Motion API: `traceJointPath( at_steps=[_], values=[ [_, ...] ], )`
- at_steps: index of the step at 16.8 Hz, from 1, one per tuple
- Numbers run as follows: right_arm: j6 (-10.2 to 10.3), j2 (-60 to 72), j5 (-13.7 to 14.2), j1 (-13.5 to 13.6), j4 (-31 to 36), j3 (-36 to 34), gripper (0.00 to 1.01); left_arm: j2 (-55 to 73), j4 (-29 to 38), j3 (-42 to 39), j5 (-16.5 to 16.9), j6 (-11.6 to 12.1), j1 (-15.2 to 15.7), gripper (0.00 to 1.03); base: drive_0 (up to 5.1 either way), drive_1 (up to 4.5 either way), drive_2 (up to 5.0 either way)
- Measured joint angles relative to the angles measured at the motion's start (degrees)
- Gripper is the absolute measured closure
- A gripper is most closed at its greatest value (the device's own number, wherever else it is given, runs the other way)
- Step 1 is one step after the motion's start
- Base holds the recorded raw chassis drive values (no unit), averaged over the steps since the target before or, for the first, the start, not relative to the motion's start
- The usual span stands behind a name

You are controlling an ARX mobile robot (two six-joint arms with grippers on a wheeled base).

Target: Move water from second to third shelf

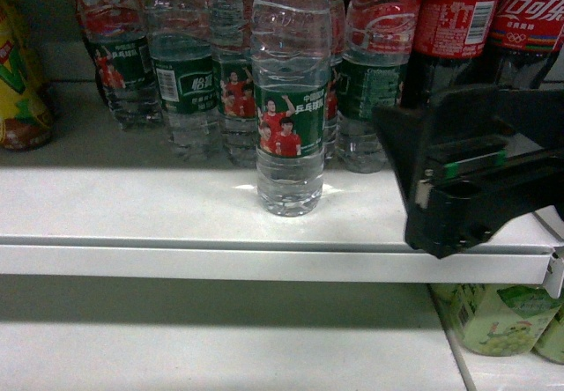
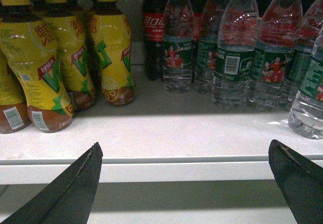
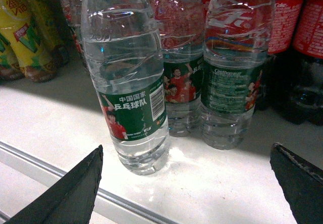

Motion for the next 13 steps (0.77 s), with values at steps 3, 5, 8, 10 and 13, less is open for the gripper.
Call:
traceJointPath(
  at_steps=[3, 5, 8, 10, 13],
  values=[
    [-0.76, 4.46, 1.03, 2.1, -1.01, 4.37, 0.03, 0.0, 0.0, 0.0, 0.0, 0.0, 0.0, 0.05, 0.0, 0.0, 0.0],
    [-0.96, 6.64, 1.62, 3.65, -2.54, 7.45, 0.03, 0.0, 0.0, 0.0, 0.0, 0.0, 0.0, 0.05, 0.0, 0.0, 0.0],
    [-0.98, 9.16, 1.95, 5.2, -4.24, 10.91, 0.03, 0.0, 0.0, 0.0, 0.02, 0.0, 0.0, 0.05, 0.0, 0.0, 0.0],
    [-0.96, 10.86, 2.56, 6.16, -5.66, 13.22, 0.03, 0.0, 0.0, 0.0, 0.0, 0.0, 0.0, 0.05, 0.0, 0.0, 0.0],
    [-0.5, 13.46, 3.54, 6.99, -8.68, 16.57, 0.03, 0.0, 0.0, 0.0, 0.0, 0.0, 0.0, 0.05, 0.0, 0.0, 0.0]
  ],
)
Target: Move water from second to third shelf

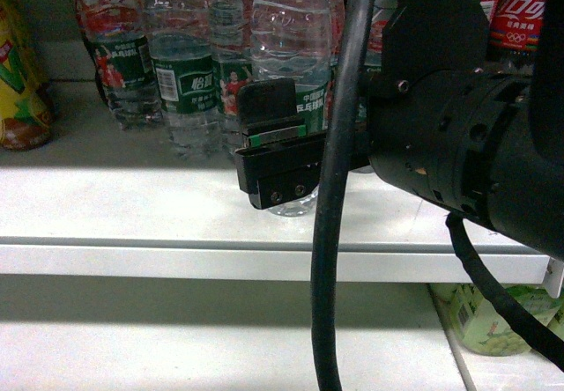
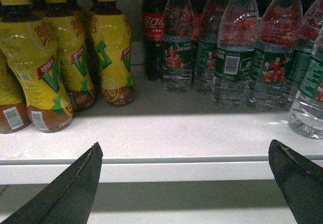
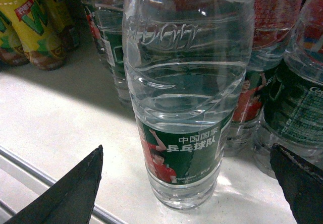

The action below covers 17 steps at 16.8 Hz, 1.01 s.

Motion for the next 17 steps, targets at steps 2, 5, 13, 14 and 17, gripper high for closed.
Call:
traceJointPath(
  at_steps=[2, 5, 13, 14, 17],
  values=[
    [0.7, 1.44, 0.26, 0.0, -0.77, 1.51, 0.03, 0.0, 0.0, 0.0, 0.0, 0.0, 0.0, 0.05, 0.0, 0.0, 0.0],
    [1.88, 2.6, 0.5, 0.31, -1.38, 3.34, 0.03, 0.0, 0.0, 0.0, 0.0, 0.0, 0.0, 0.05, 0.0, 0.0, 0.0],
    [5.05, 5.95, 0.33, 0.35, -3.21, 6.84, 0.03, 0.0, 0.0, 0.0, 0.02, 0.0, 0.0, 0.05, 0.0, 0.0, 0.0],
    [5.68, 6.67, 0.39, 0.37, -3.43, 7.21, 0.03, 0.0, 0.0, 0.0, 0.0, 0.0, 0.0, 0.05, 0.0, 0.0, 0.0],
    [6.47, 8.74, 1.2, 1.05, -3.96, 8.39, 0.03, 0.0, 0.0, 0.0, -0.02, 0.0, 0.0, 0.05, 0.0, 0.0, 0.0]
  ],
)
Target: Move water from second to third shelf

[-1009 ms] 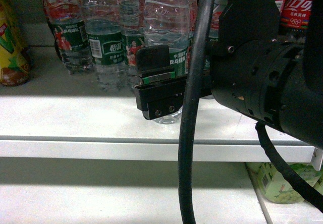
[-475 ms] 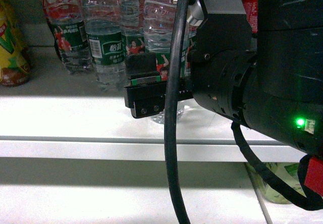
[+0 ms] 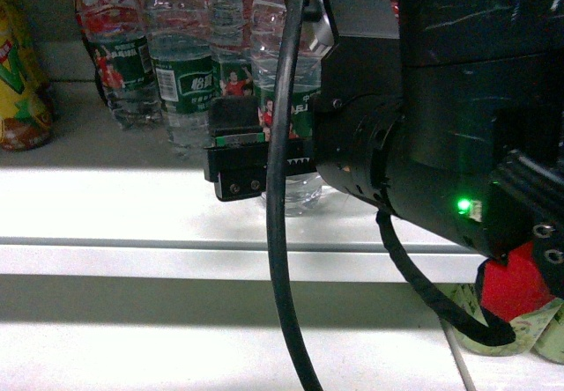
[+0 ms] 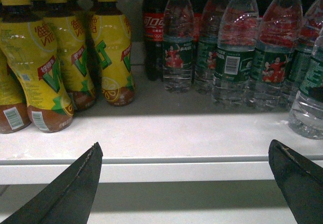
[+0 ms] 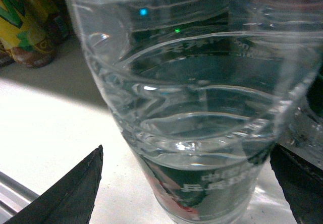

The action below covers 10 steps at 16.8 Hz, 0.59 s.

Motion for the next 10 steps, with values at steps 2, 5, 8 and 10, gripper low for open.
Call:
traceJointPath(
  at_steps=[2, 5, 8, 10],
  values=[
    [0.52, 1.03, 0.15, 0.13, -0.24, 1.05, 0.03, 0.0, 0.0, 0.0, 0.04, 0.0, 0.0, 0.05, 0.0, 0.0, 0.0],
    [1.07, 2.16, 0.39, 0.11, -0.39, 2.29, 0.03, 0.0, 0.0, 0.0, 0.02, 0.0, 0.0, 0.05, 0.0, 0.0, 0.0],
    [1.46, 2.8, 0.94, 0.39, -0.44, 3.02, 0.03, 0.0, 0.0, 0.0, 0.02, 0.0, 0.0, 0.05, 0.0, 0.0, 0.0],
    [1.68, 2.82, 1.84, 0.39, -0.44, 3.04, 0.09, 0.0, 0.02, 0.0, 0.02, 0.0, 0.0, 0.05, 0.0, 0.0, 0.0]
  ],
)
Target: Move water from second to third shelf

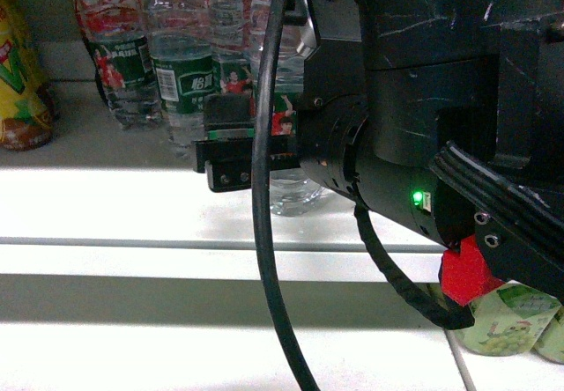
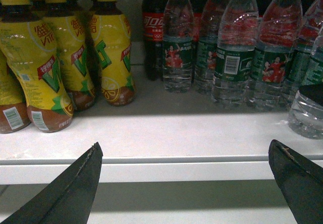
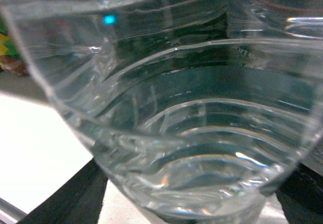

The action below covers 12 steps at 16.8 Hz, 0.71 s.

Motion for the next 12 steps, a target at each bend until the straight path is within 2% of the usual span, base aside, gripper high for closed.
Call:
traceJointPath(
  at_steps=[4, 5, 8, 12],
  values=[
    [0.2, 0.0, 0.76, -0.07, 0.11, 0.0, 0.45, 0.0, -0.02, 0.0, 0.0, 0.0, 0.0, 0.05, 0.0, 0.0, 0.0],
    [0.2, 0.0, 0.79, -0.02, 0.17, 0.0, 0.5, 0.0, -0.02, 0.0, 0.02, 0.0, 0.0, 0.05, 0.0, 0.0, 0.0],
    [0.15, 0.0, 0.9, -0.04, 0.98, -0.17, 0.59, 0.0, -0.02, 0.0, 0.0, 0.0, 0.0, 0.05, 0.0, 0.0, 0.0],
    [0.07, -2.19, 0.52, -0.09, 2.32, -3.43, 0.6, 0.0, -0.02, 0.0, 0.0, 0.0, 0.0, 0.05, 0.0, 0.0, 0.0]
  ],
)
